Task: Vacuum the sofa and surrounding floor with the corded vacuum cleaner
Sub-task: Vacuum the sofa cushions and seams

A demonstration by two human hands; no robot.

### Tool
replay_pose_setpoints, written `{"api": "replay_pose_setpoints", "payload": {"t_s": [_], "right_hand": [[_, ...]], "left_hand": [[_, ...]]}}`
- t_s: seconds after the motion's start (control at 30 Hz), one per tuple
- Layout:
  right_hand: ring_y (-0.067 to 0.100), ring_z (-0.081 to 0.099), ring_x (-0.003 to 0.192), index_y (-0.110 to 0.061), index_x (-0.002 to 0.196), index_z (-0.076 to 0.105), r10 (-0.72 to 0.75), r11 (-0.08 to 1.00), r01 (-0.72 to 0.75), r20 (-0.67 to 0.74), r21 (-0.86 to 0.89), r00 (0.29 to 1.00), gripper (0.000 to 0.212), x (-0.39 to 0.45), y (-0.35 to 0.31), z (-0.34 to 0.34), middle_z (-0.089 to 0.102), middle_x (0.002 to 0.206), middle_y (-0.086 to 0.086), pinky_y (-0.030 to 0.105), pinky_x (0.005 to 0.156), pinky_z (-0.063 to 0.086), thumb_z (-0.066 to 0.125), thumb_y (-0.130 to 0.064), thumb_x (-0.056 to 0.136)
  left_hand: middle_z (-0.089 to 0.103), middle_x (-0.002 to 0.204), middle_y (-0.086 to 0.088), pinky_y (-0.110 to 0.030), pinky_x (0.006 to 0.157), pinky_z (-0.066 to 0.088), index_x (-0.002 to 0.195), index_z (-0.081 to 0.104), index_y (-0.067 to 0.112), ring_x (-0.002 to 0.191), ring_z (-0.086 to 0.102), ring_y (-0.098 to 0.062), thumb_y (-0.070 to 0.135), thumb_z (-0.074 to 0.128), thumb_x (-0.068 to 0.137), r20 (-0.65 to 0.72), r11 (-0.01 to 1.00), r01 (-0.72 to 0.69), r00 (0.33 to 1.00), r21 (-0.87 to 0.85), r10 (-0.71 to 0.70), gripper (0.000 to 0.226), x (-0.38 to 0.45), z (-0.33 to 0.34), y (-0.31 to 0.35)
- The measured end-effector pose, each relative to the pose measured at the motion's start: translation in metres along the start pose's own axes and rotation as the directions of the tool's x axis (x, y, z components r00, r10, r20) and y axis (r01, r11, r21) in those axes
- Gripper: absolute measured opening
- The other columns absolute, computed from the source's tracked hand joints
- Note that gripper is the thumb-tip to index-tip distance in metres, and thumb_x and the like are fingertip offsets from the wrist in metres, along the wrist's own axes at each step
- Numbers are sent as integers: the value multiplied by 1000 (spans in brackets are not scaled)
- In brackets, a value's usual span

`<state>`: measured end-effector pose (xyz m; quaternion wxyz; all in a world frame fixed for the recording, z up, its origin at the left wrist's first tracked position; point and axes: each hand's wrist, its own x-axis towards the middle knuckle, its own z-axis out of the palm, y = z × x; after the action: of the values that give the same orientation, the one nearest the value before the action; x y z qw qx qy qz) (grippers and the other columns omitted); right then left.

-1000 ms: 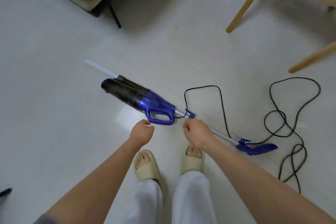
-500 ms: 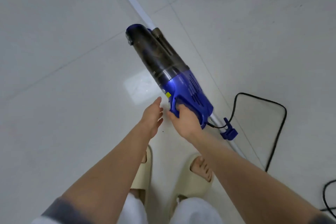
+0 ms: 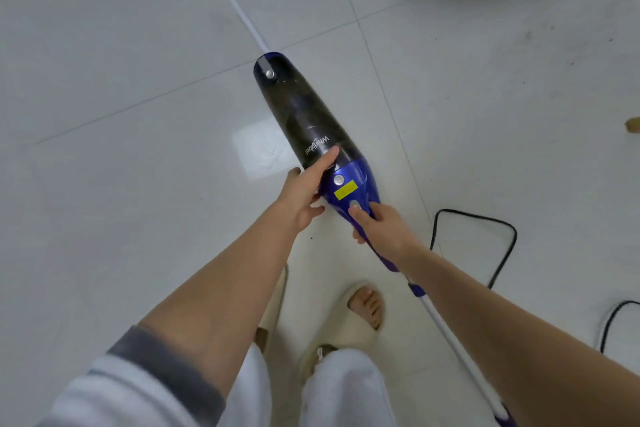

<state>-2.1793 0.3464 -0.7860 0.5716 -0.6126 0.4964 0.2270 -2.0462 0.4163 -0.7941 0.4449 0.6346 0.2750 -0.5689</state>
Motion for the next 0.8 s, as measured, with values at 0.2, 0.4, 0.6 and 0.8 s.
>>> {"api": "replay_pose_setpoints", "payload": {"t_s": [0.2, 0.4, 0.6, 0.8], "right_hand": [[14, 51, 59, -11, 74, 53, -2, 1000, 4, 60, -27, 998, 33, -65, -17, -11, 58, 63, 4, 25, 60, 41, 52, -35, 97], [16, 52, 57, -11, 71, 54, 60, 998, -60, -16, -36, 998, 30, -86, -36, -21, 57, 63, 7, 27, 58, 42, 58, -31, 92], [18, 57, 57, 0, 81, 64, 43, 998, -48, -122, -35, 992, 30, -94, -47, -17, 62, 65, 14, 29, 58, 47, 62, -29, 89], [15, 60, 59, -6, 81, 66, 23, 1000, -26, -159, -17, 987, 34, -101, -48, -6, 69, 68, 10, 27, 61, 49, 61, -39, 90]], "left_hand": [[64, 104, -5, -49, 78, 58, 121, 42, 16, 86, 67, -27, 43, 94, 41, -334, 973, -17, 941, -229, -62, 98, -40, 23, 6], [62, 100, -5, -50, 75, 58, 119, 40, 18, 82, 66, -26, 41, 91, 48, -355, 948, 11, 926, -318, -130, 91, -68, 22, 5], [57, 93, -3, -48, 77, 58, 112, 32, 20, 80, 65, -24, 42, 90, 51, -373, 961, -14, 923, -275, -93, 87, -78, 22, 11], [58, 103, -6, -47, 82, 57, 112, 32, 20, 88, 64, -27, 46, 90, 45, -386, 982, -55, 922, -183, -20, 92, -82, 19, 19]]}}
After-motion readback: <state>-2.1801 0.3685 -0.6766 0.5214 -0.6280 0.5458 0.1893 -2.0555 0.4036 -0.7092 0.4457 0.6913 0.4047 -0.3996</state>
